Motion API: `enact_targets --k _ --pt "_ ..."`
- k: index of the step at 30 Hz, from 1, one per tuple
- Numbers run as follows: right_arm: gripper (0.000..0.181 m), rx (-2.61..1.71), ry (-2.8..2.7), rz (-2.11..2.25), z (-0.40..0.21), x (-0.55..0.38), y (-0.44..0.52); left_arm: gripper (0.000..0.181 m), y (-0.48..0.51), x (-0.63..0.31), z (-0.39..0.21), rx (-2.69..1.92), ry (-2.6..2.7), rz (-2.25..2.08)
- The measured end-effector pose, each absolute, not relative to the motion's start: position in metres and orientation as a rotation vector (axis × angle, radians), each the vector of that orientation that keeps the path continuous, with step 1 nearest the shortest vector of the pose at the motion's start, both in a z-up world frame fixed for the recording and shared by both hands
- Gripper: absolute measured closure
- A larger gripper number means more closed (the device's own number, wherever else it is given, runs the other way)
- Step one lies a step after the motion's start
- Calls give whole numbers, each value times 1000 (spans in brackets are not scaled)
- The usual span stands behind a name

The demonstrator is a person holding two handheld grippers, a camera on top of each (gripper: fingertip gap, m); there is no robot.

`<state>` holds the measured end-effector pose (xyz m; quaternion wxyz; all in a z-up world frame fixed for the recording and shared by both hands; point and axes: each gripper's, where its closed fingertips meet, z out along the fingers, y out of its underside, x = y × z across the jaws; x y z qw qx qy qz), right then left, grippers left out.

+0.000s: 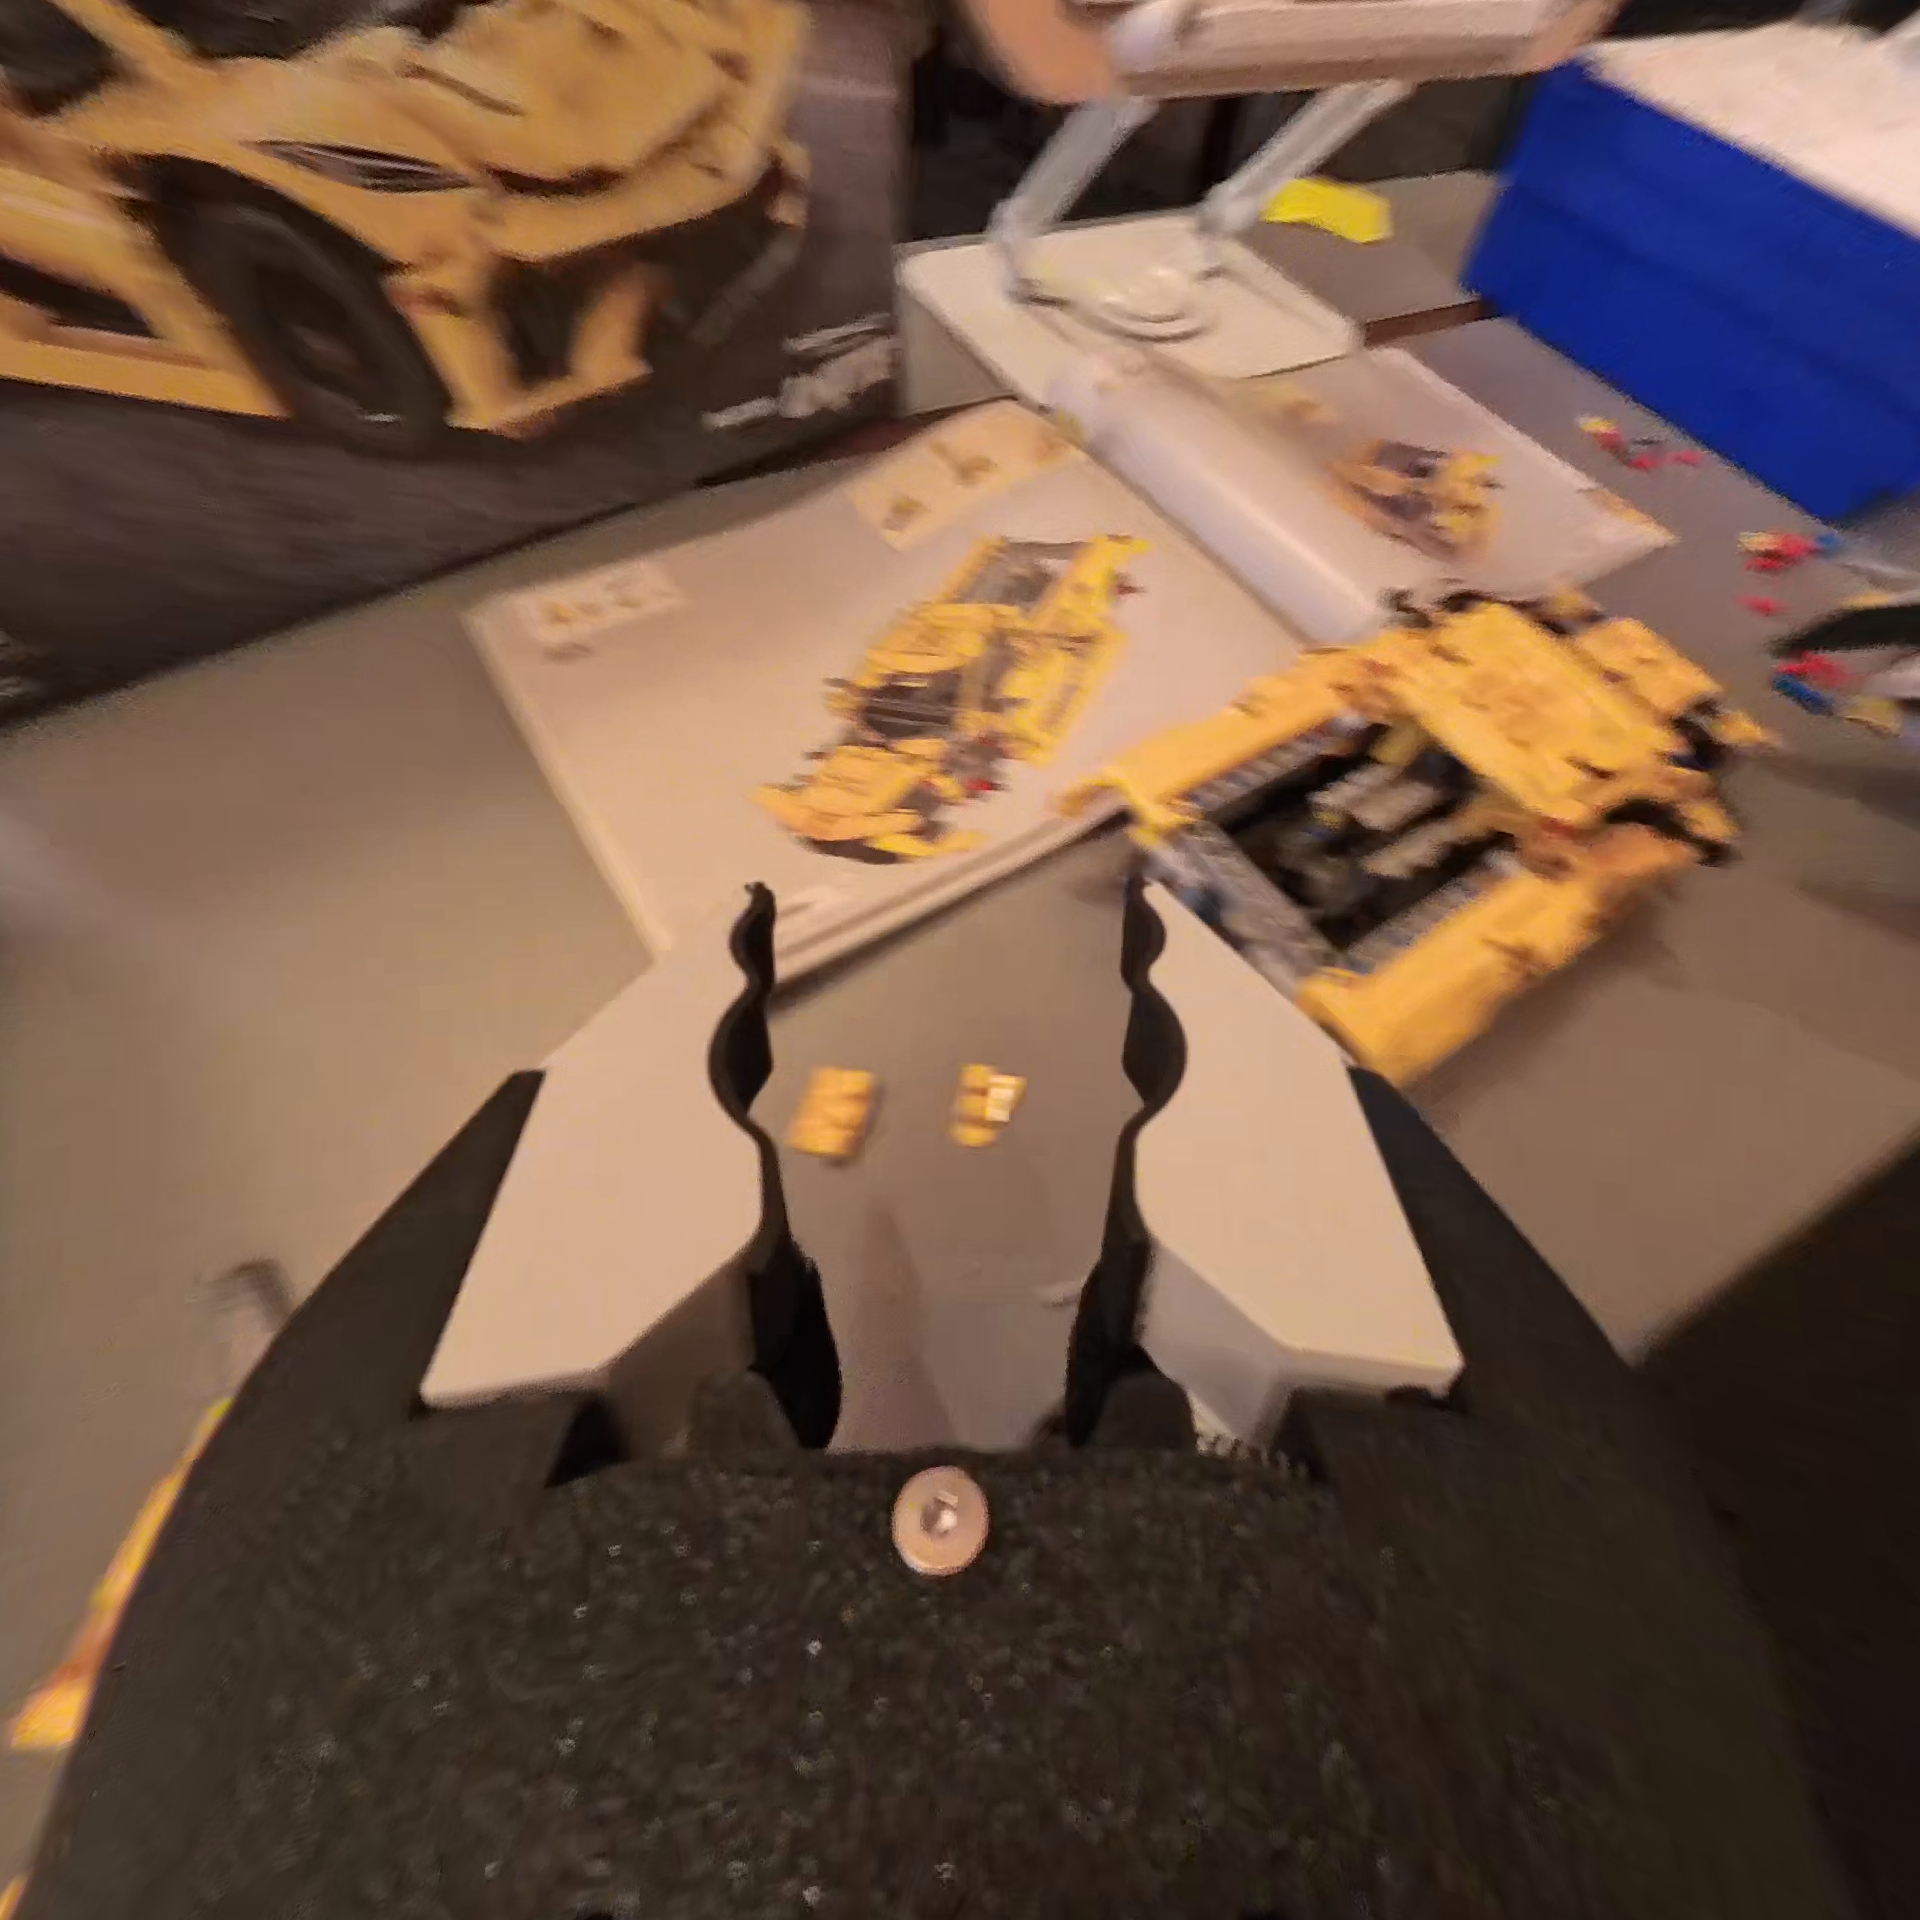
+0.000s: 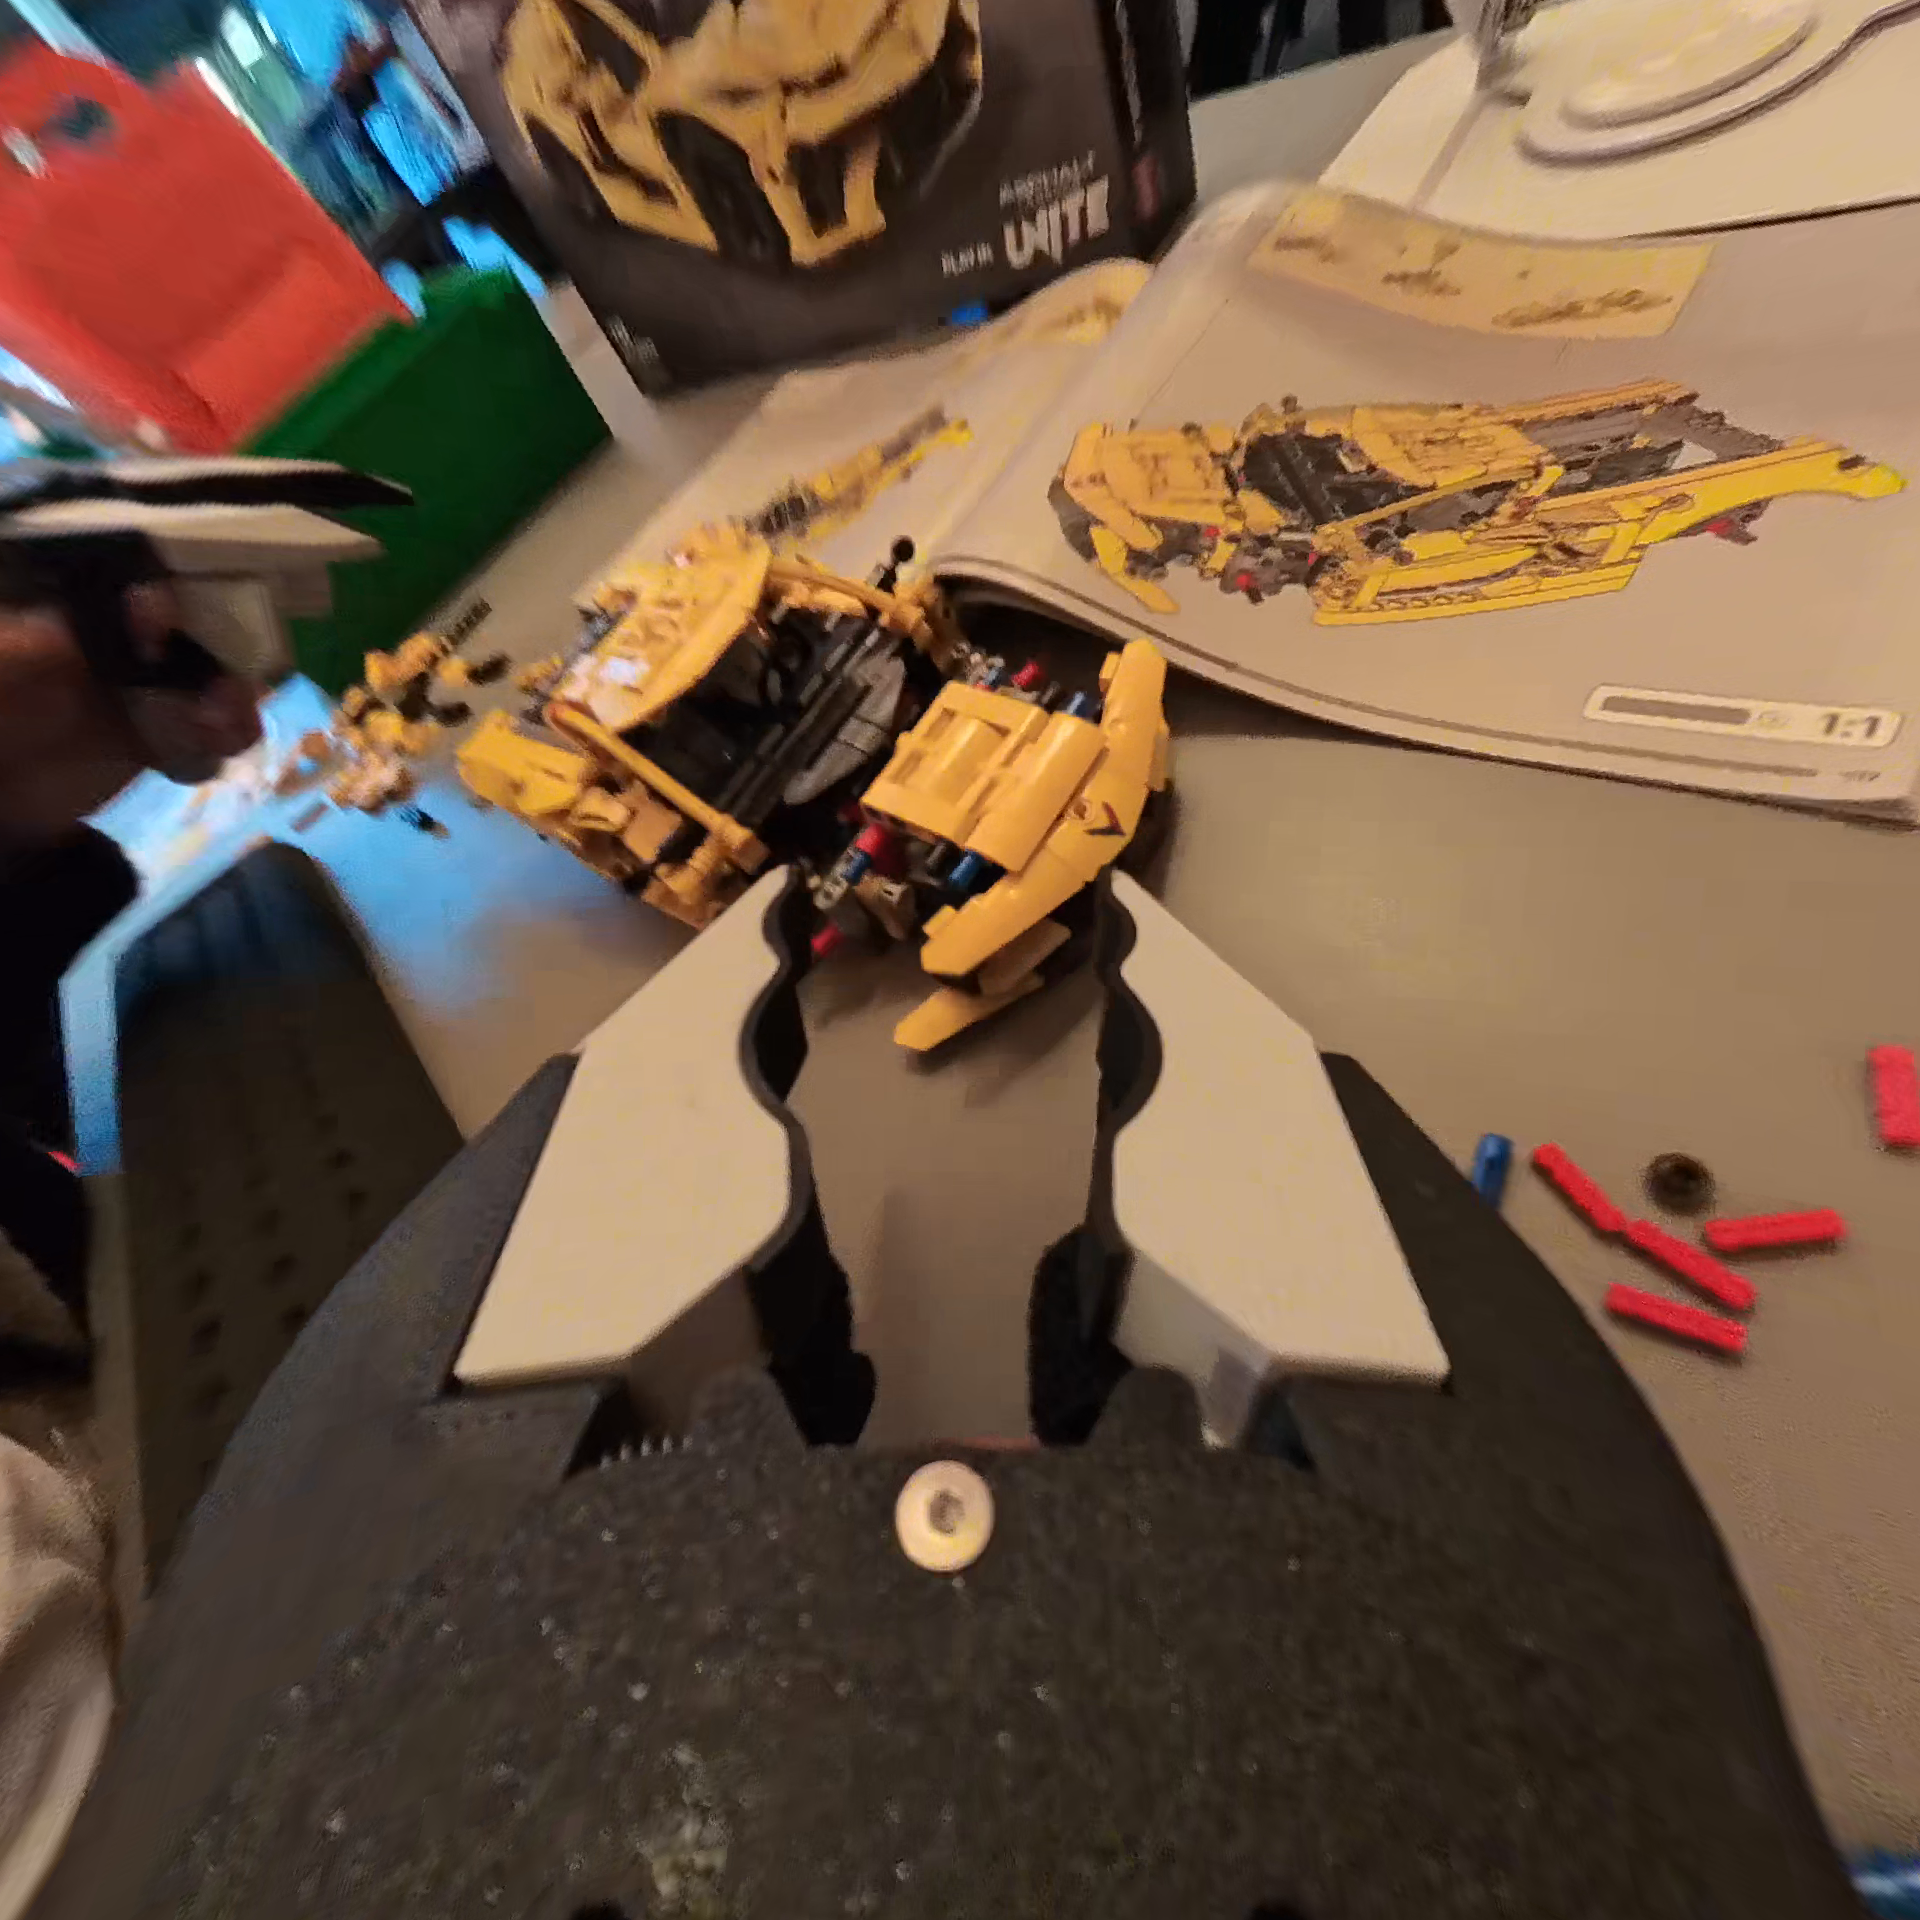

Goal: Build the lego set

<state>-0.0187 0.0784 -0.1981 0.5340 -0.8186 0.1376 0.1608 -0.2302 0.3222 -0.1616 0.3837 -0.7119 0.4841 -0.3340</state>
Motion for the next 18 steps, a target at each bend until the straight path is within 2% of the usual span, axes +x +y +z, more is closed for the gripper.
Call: enact_targets --k 5,12,18 --pt "132 -1896 324 293 -189 -10 79 114 399 -216 -159 -1933 1107 -805" --pt "135 -1969 322 225 -205 -5 80 115 437 -197 -178 -2037 1188 -688" --pt "139 -2019 289 196 -213 -8 81 115 446 -249 -171 -2058 1145 -696"
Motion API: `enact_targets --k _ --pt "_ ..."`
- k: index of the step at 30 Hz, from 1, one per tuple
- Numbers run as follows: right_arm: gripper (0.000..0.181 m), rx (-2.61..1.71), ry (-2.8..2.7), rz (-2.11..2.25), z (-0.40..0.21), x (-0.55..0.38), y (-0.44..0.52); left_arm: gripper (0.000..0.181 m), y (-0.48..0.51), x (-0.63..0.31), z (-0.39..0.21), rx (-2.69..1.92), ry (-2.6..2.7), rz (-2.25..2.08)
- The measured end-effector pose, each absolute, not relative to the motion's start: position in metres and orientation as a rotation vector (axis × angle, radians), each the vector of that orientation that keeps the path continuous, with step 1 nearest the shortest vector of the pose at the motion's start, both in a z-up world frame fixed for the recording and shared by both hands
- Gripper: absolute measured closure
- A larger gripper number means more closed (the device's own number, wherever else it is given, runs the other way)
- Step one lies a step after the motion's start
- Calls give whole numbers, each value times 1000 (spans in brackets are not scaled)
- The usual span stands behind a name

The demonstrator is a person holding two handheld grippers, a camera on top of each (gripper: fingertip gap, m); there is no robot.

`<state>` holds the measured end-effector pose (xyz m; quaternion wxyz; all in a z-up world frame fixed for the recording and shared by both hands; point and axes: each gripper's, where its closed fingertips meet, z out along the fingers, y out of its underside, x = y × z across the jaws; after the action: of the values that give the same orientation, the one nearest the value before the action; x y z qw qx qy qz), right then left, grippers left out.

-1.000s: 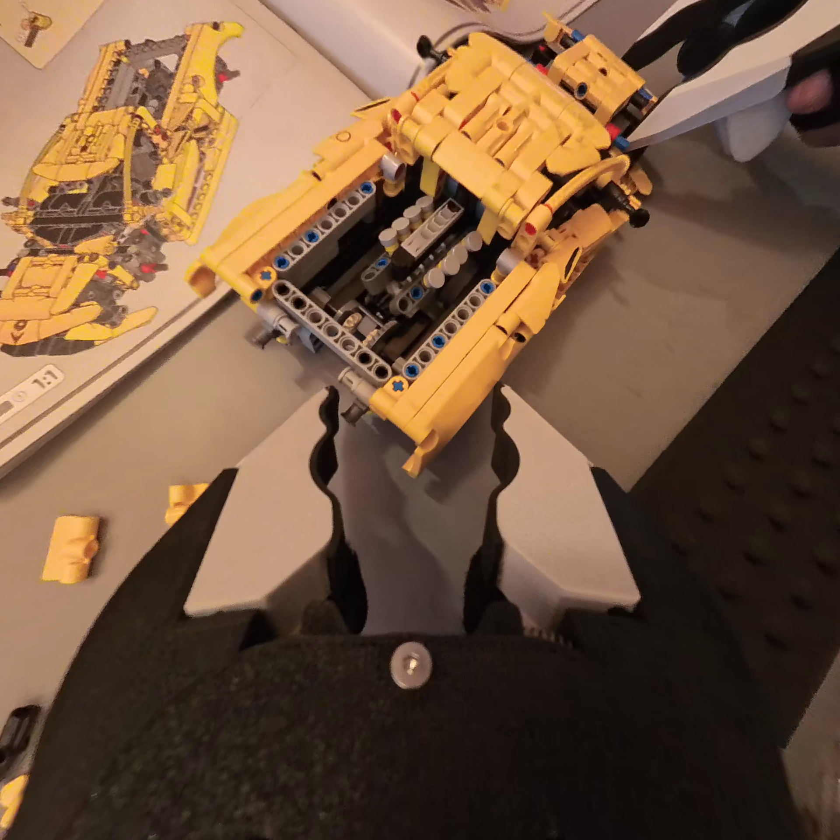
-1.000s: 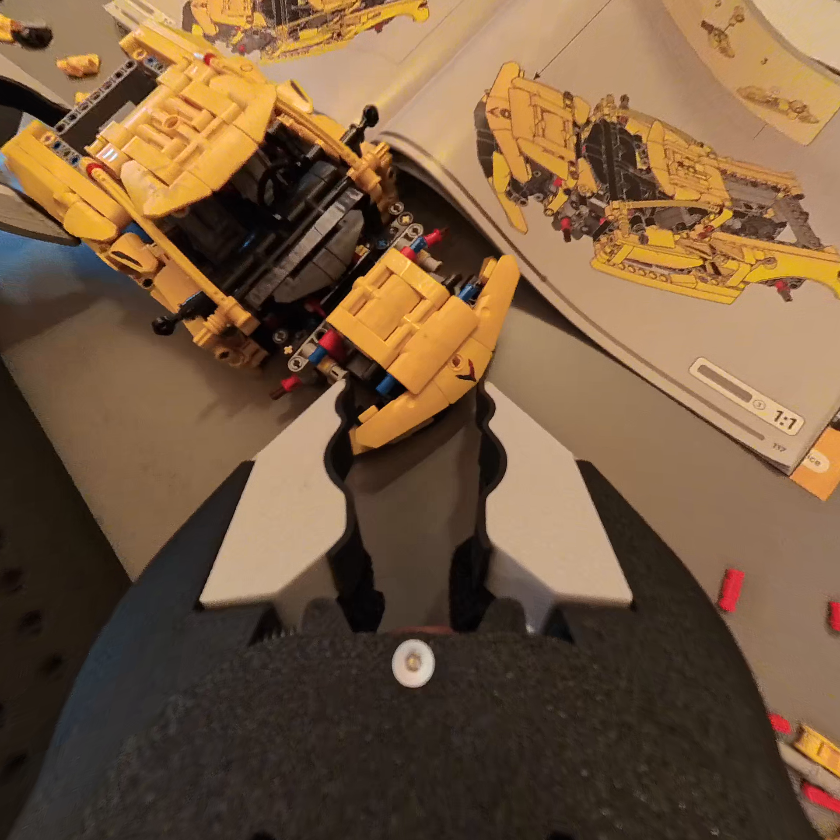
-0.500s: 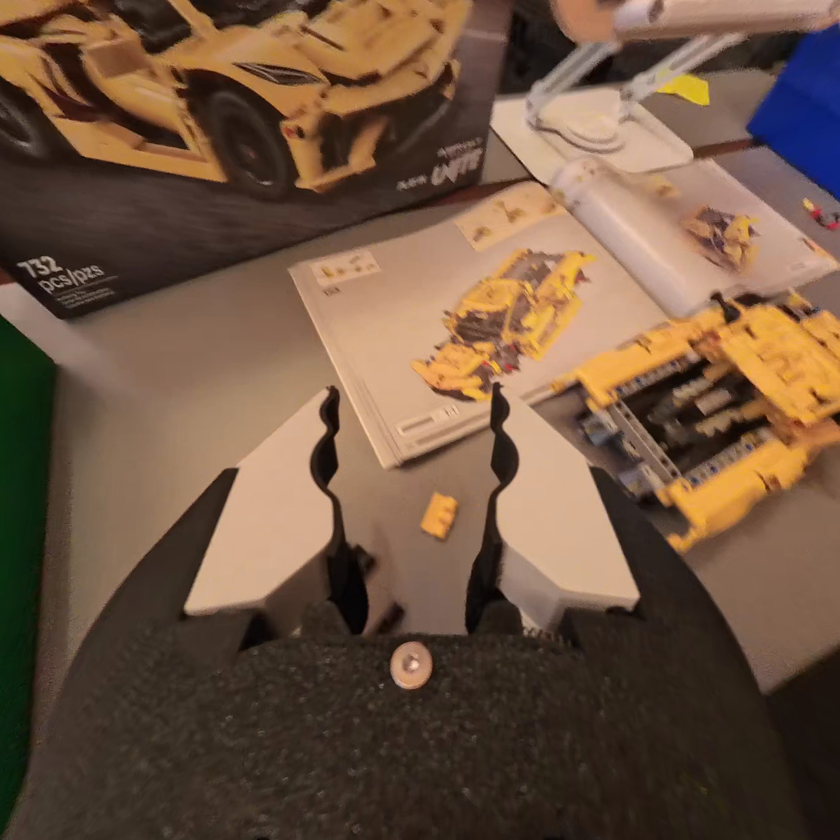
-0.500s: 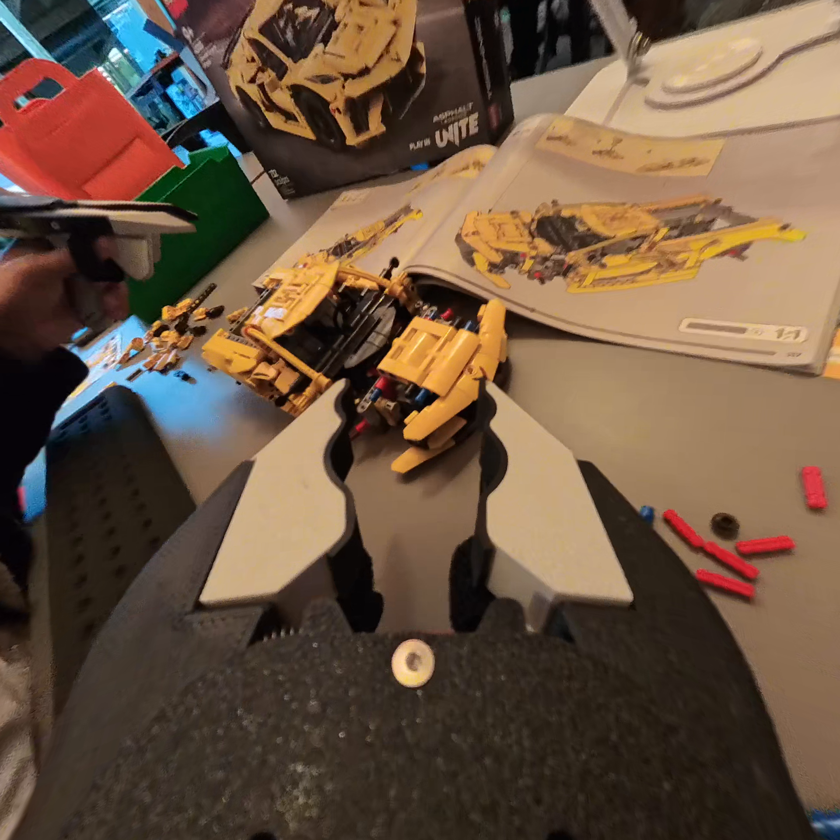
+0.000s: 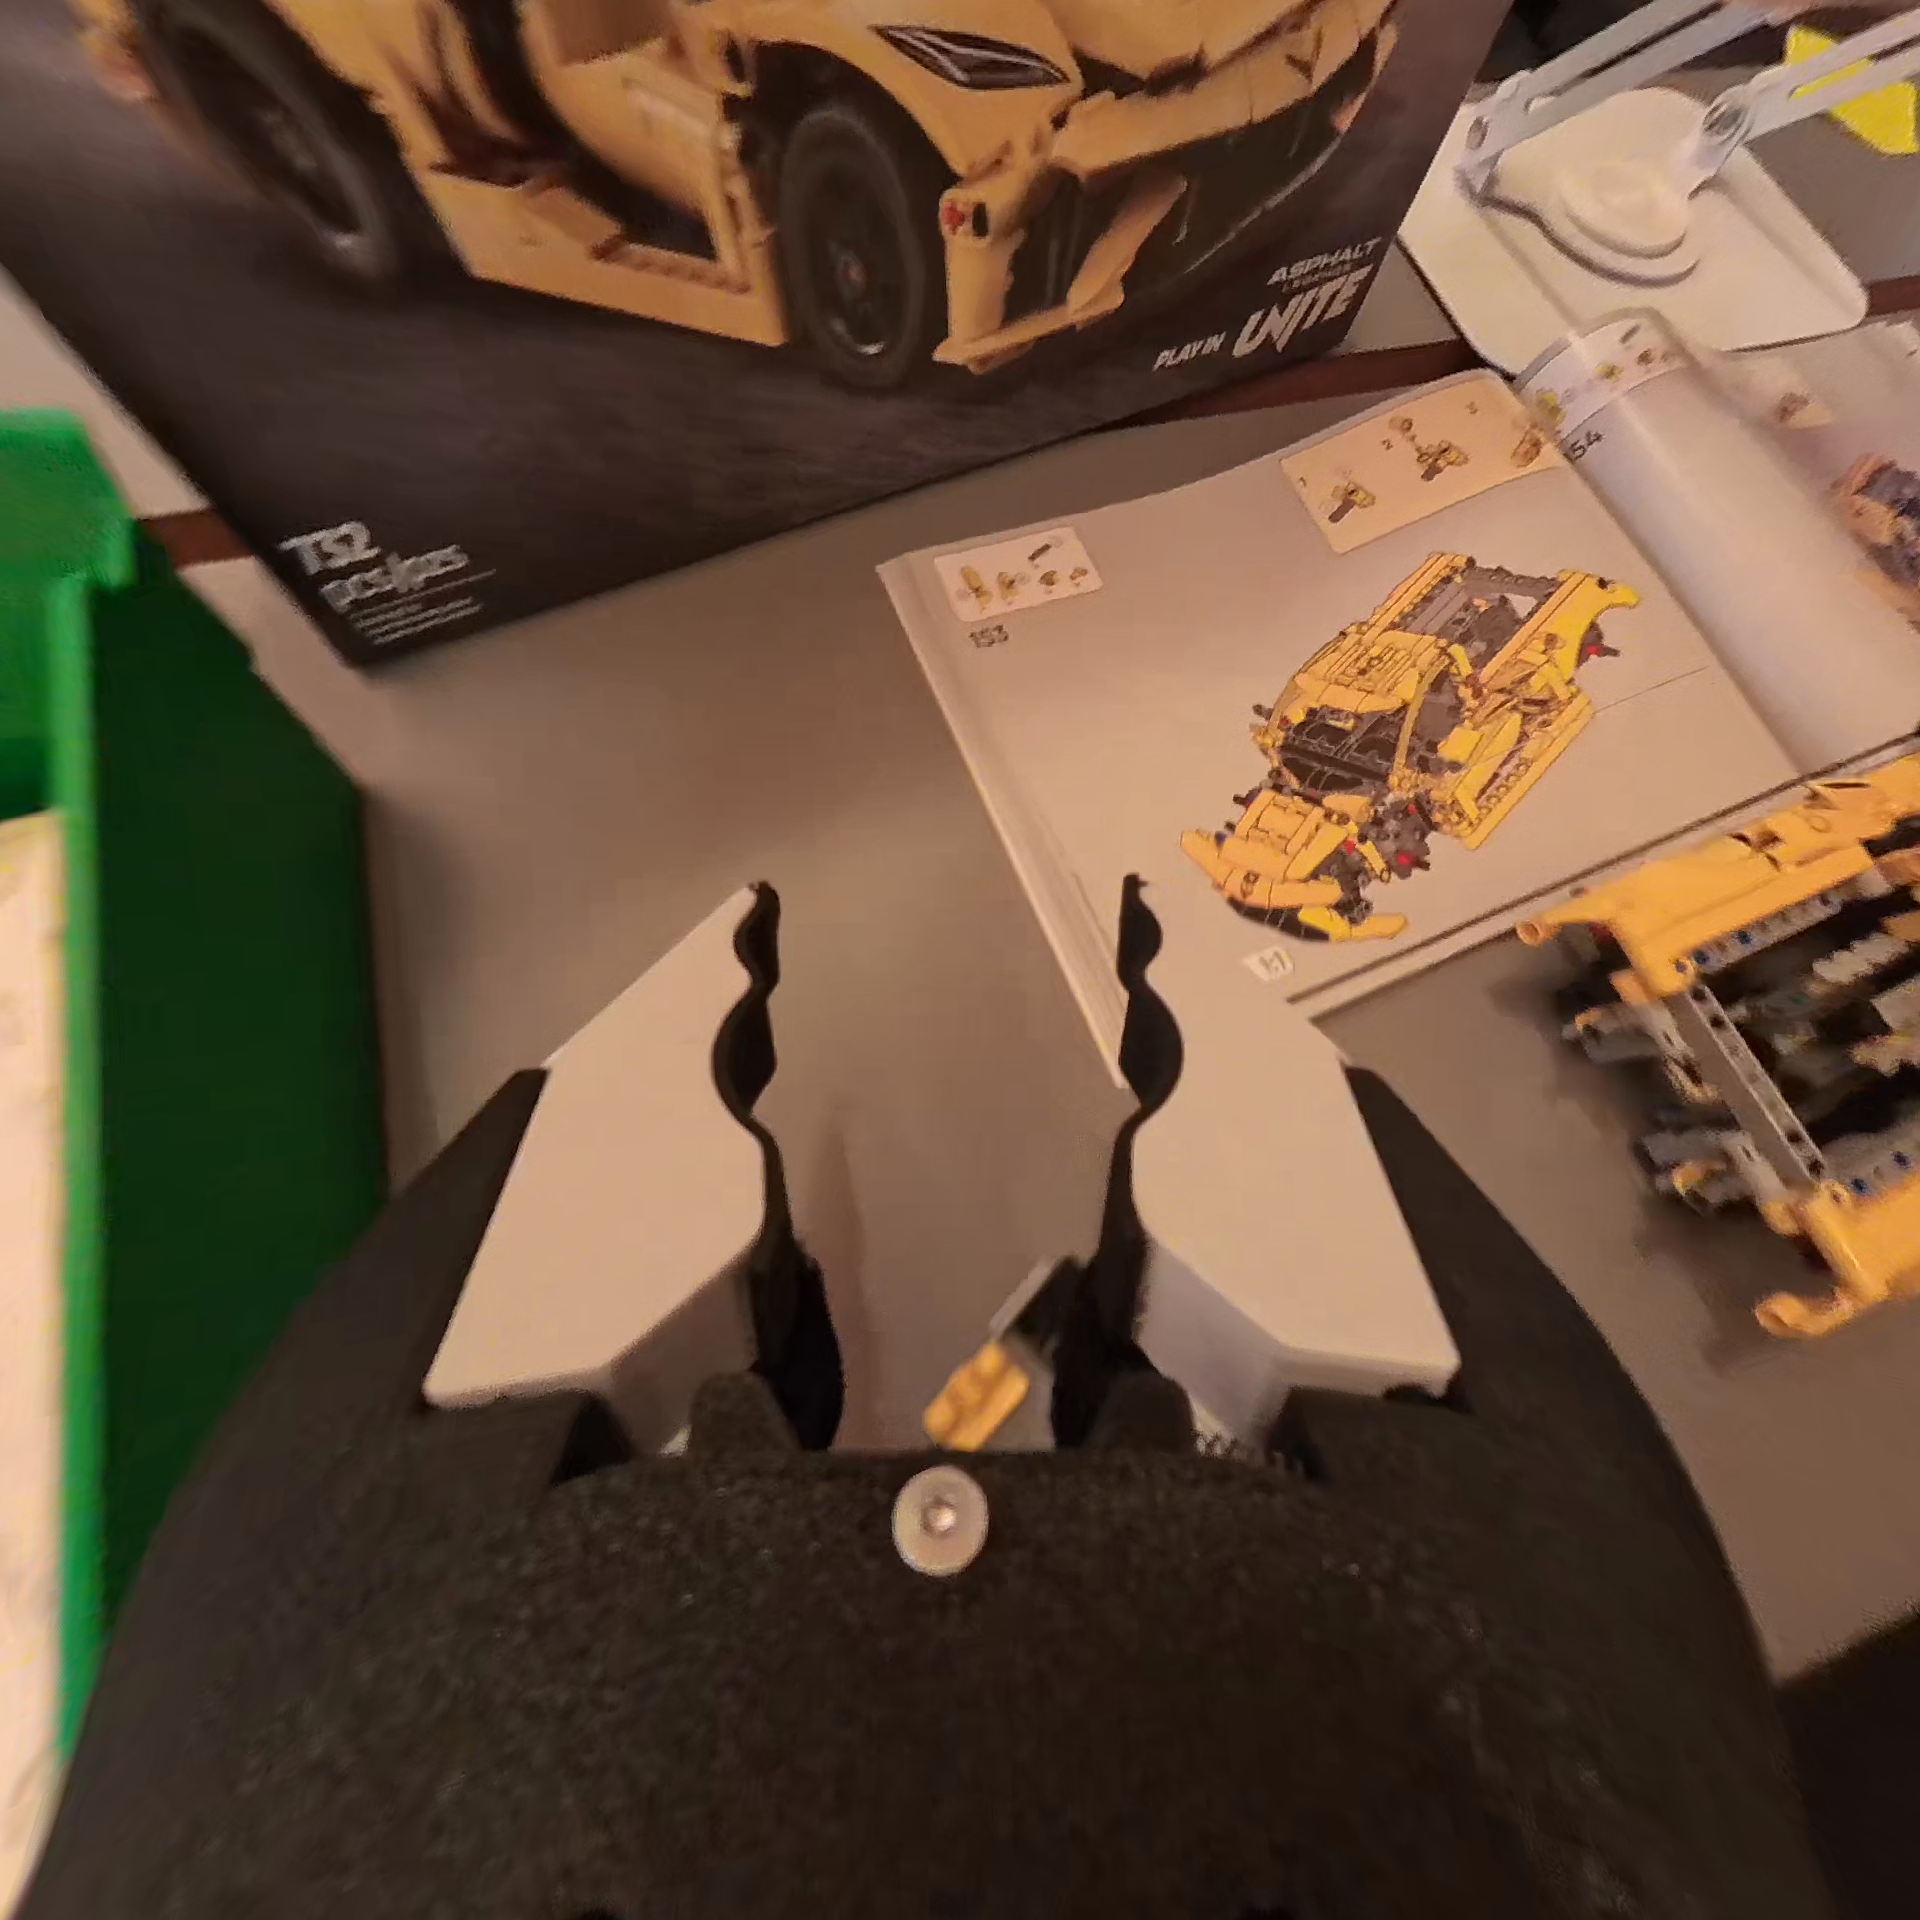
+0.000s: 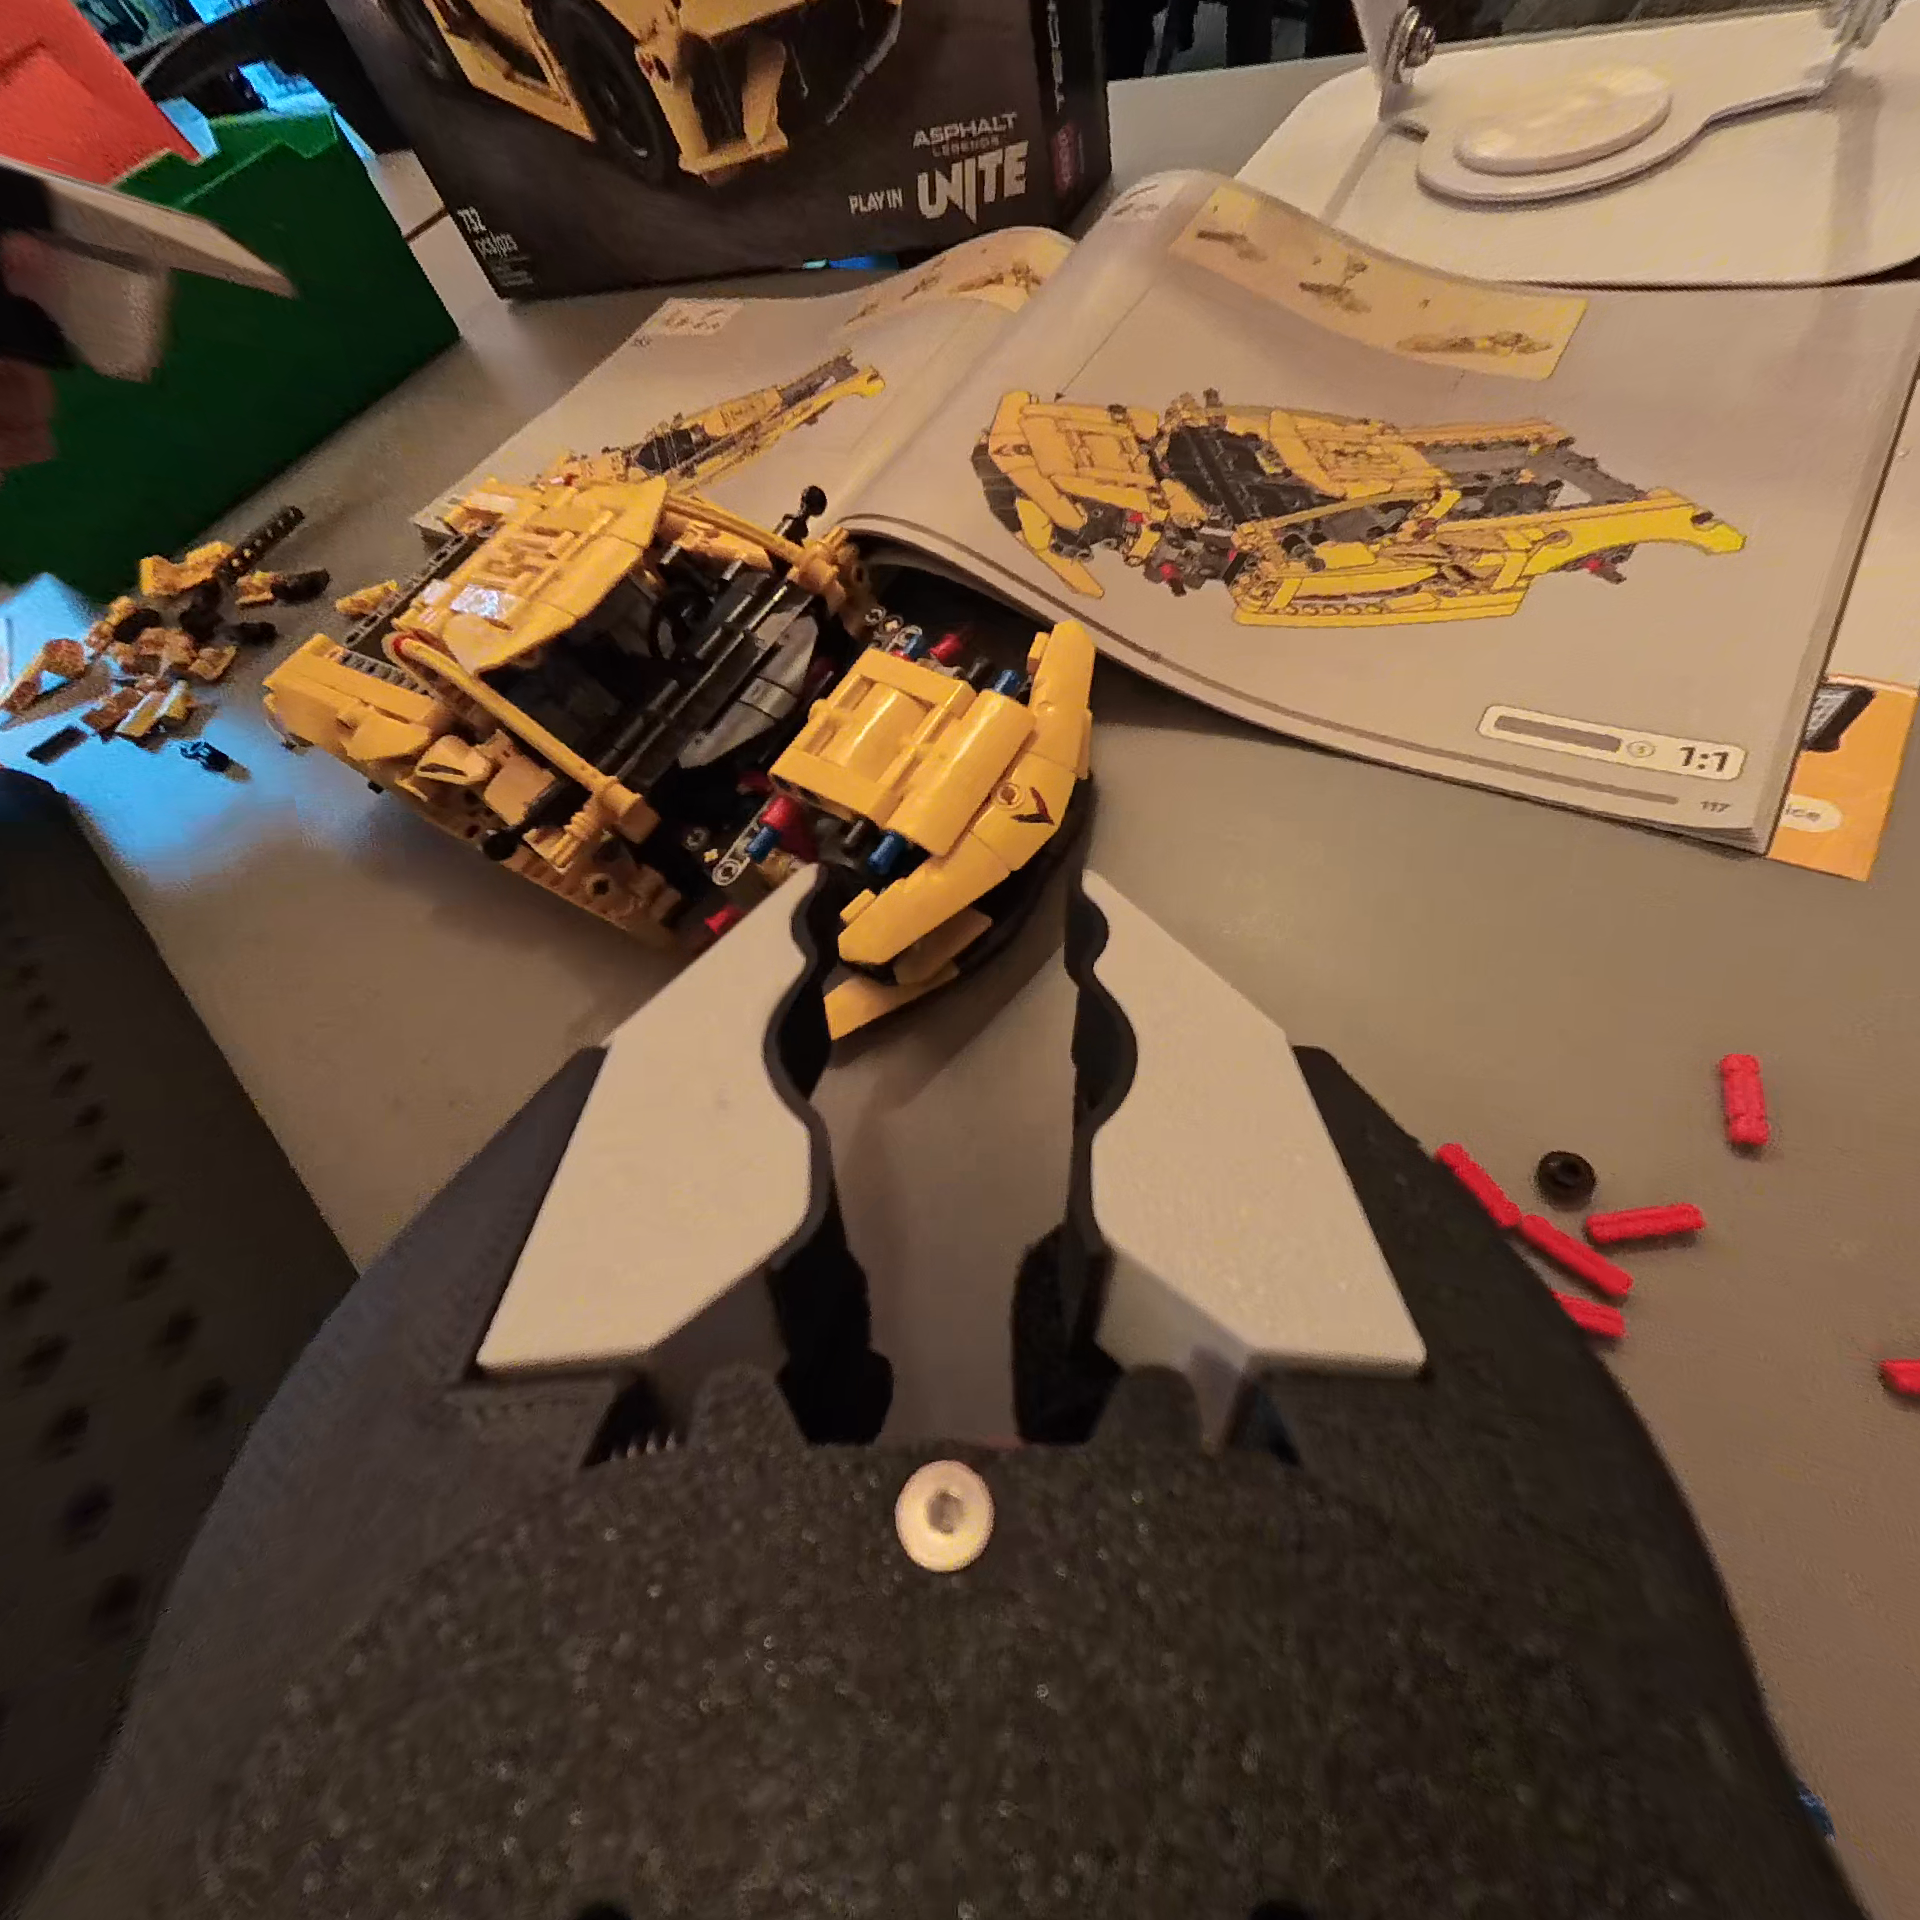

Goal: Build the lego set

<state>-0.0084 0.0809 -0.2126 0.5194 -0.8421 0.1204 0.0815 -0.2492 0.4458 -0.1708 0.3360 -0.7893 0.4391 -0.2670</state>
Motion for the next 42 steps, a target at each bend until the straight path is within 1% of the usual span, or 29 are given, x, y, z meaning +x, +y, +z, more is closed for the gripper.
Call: enact_targets --k 6,11,14,17,20,25,28,30,32,35,39,41,42 --pt "139 -2041 294 208 -218 -9 81 115 431 -358 -159 -2109 1097 -563" --pt "139 -2054 297 205 -220 -10 81 115 395 -417 -147 -2047 1049 -486" --pt "140 -2058 294 202 -221 -10 81 115 378 -446 -157 -2080 1040 -494" --pt "140 -2060 289 199 -221 -11 81 116 374 -468 -184 -2149 1084 -429" --pt "140 -2062 288 201 -221 -11 81 126 371 -469 -210 -2213 1156 -396" --pt "140 -2055 293 180 -220 -10 79 132 368 -462 -242 -2265 1263 -371" --pt "140 -2050 294 177 -219 -10 79 141 367 -462 -250 -2272 1275 -356" --pt "140 -2051 295 183 -219 -10 79 159 364 -461 -251 -2275 1273 -398" --pt "140 -2026 255 190 -210 -16 81 160 365 -462 -251 -2311 1229 -425" --pt "140 -1908 18 244 -170 -59 99 160 347 -441 -233 -2326 1208 -690" --pt "137 -1788 -447 492 -122 -171 138 160 271 -371 -176 -2177 1361 -1450" --pt "129 -1758 -709 704 -117 -231 142 160 229 -346 -155 -2108 1510 -1778" --pt "130 -1748 -837 798 -120 -255 140 160 209 -339 -150 -2087 1626 -1884"
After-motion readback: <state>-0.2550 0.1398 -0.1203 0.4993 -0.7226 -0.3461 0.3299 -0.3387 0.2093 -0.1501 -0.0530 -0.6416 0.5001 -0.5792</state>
